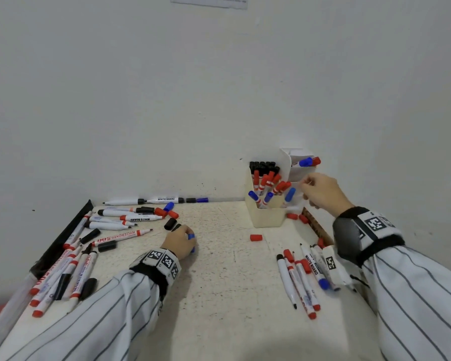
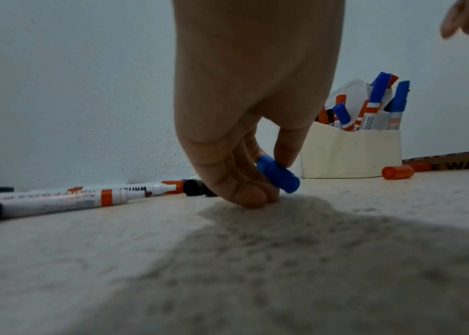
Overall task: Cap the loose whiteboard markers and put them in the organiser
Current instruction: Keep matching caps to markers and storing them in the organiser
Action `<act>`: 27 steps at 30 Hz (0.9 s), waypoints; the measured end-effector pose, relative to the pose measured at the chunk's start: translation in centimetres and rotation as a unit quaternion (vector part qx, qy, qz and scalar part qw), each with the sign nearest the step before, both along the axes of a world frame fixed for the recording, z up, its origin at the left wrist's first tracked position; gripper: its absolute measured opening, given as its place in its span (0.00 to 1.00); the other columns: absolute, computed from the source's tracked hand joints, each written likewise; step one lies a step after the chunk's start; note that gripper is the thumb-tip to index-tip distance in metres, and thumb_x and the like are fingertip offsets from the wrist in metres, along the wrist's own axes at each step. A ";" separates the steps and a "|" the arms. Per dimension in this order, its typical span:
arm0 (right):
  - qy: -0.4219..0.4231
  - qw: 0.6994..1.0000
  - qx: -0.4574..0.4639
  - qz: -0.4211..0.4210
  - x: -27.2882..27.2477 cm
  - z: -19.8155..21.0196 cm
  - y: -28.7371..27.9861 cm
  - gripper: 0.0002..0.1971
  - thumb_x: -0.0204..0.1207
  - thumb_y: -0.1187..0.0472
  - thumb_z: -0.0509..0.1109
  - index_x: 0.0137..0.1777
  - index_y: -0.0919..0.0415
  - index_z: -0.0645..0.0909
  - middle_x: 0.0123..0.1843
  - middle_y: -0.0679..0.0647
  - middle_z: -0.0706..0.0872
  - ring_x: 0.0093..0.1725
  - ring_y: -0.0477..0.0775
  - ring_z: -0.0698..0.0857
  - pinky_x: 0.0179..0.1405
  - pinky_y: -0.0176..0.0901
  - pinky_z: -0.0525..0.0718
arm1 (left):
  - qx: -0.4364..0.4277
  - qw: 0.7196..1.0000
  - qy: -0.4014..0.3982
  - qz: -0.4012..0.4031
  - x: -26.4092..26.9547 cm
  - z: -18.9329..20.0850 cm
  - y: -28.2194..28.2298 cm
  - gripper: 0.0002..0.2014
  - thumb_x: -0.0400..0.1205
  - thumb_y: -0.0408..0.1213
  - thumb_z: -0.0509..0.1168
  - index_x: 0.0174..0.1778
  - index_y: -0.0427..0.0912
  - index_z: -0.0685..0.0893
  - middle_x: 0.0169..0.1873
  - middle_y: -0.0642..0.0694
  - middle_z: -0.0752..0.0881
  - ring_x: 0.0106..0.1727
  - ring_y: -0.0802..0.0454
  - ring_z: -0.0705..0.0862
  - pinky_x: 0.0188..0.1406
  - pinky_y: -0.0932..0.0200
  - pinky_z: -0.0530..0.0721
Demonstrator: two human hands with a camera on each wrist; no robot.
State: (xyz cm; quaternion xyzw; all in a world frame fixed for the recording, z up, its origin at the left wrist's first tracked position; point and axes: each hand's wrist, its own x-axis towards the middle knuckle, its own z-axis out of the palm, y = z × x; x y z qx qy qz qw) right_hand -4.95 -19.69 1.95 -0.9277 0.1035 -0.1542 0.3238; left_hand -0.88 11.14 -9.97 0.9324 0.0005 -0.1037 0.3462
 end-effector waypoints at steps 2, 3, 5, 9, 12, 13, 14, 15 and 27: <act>0.139 0.990 0.004 -0.010 -1.5 -0.9 -0.8 0.05 0.80 0.62 0.62 0.49 0.63 0.78 0.39 0.57 0.82 0.29 0.50 0.79 0.25 0.36 0.79 | 0.017 1.000 -0.005 -0.011 -0.3 0.1 -0.1 0.04 0.84 0.36 0.60 0.53 0.44 0.73 0.48 0.45 0.77 0.47 0.51 0.76 0.47 0.60 0.73; 0.205 0.979 0.008 -0.014 -2.2 -1.5 -1.1 0.05 0.80 0.62 0.63 0.51 0.62 0.78 0.40 0.56 0.83 0.31 0.50 0.80 0.25 0.36 0.81 | 0.023 1.000 -0.008 -0.016 -0.4 0.1 -0.2 0.04 0.84 0.36 0.60 0.53 0.44 0.73 0.47 0.45 0.77 0.47 0.51 0.76 0.47 0.61 0.73; 0.302 0.953 -0.006 -0.016 -3.6 -3.1 -1.5 0.06 0.77 0.64 0.66 0.53 0.62 0.79 0.45 0.58 0.84 0.33 0.52 0.83 0.26 0.37 0.83 | 0.028 0.999 -0.011 -0.022 -0.8 0.0 -0.5 0.04 0.84 0.35 0.59 0.53 0.44 0.74 0.47 0.45 0.77 0.47 0.50 0.76 0.46 0.60 0.73; 0.416 0.900 -0.128 -0.010 -4.9 -6.5 -1.6 0.12 0.70 0.65 0.72 0.54 0.63 0.84 0.50 0.56 0.88 0.44 0.52 0.88 0.47 0.43 0.89 | 0.028 0.999 -0.016 -0.028 -1.4 0.0 -1.0 0.04 0.83 0.35 0.60 0.53 0.45 0.74 0.47 0.45 0.78 0.46 0.50 0.77 0.46 0.59 0.74; 0.419 0.894 -0.155 -0.021 -5.4 -8.1 -1.3 0.15 0.69 0.66 0.74 0.56 0.62 0.83 0.51 0.56 0.88 0.49 0.55 0.89 0.50 0.47 0.89 | 0.024 0.999 -0.013 -0.031 -1.7 -0.1 -0.8 0.03 0.83 0.36 0.60 0.51 0.46 0.73 0.46 0.45 0.78 0.45 0.49 0.77 0.44 0.59 0.74; 0.415 0.896 -0.158 -0.014 -5.4 -8.2 -1.2 0.15 0.69 0.68 0.73 0.57 0.61 0.82 0.52 0.55 0.87 0.50 0.55 0.88 0.50 0.46 0.89 | 0.022 0.999 -0.012 -0.031 -1.8 -0.1 -0.7 0.03 0.83 0.36 0.59 0.51 0.46 0.73 0.46 0.45 0.78 0.44 0.49 0.77 0.44 0.58 0.74; 0.410 0.900 -0.148 -0.004 -5.4 -8.3 -1.2 0.17 0.69 0.72 0.71 0.57 0.59 0.82 0.53 0.54 0.85 0.51 0.54 0.87 0.50 0.45 0.88 | 0.019 0.999 -0.011 -0.030 -1.8 -0.2 -0.6 0.02 0.83 0.36 0.60 0.50 0.46 0.73 0.44 0.45 0.78 0.43 0.50 0.77 0.44 0.59 0.73; 0.399 0.908 -0.127 0.003 -5.2 -8.2 -1.3 0.18 0.68 0.74 0.69 0.56 0.57 0.82 0.54 0.54 0.83 0.51 0.54 0.86 0.49 0.44 0.88 | 0.014 0.999 -0.010 -0.028 -1.9 -0.2 -0.5 0.02 0.83 0.35 0.60 0.50 0.46 0.73 0.42 0.46 0.78 0.42 0.50 0.77 0.43 0.59 0.73; 0.377 0.907 -0.178 -0.062 -6.0 -7.8 -3.1 0.17 0.70 0.64 0.74 0.60 0.57 0.79 0.54 0.52 0.83 0.48 0.50 0.81 0.36 0.32 0.79 | 0.013 1.000 -0.001 -0.029 -2.1 -0.5 -0.3 0.03 0.83 0.35 0.60 0.50 0.46 0.74 0.45 0.44 0.81 0.47 0.48 0.79 0.47 0.58 0.75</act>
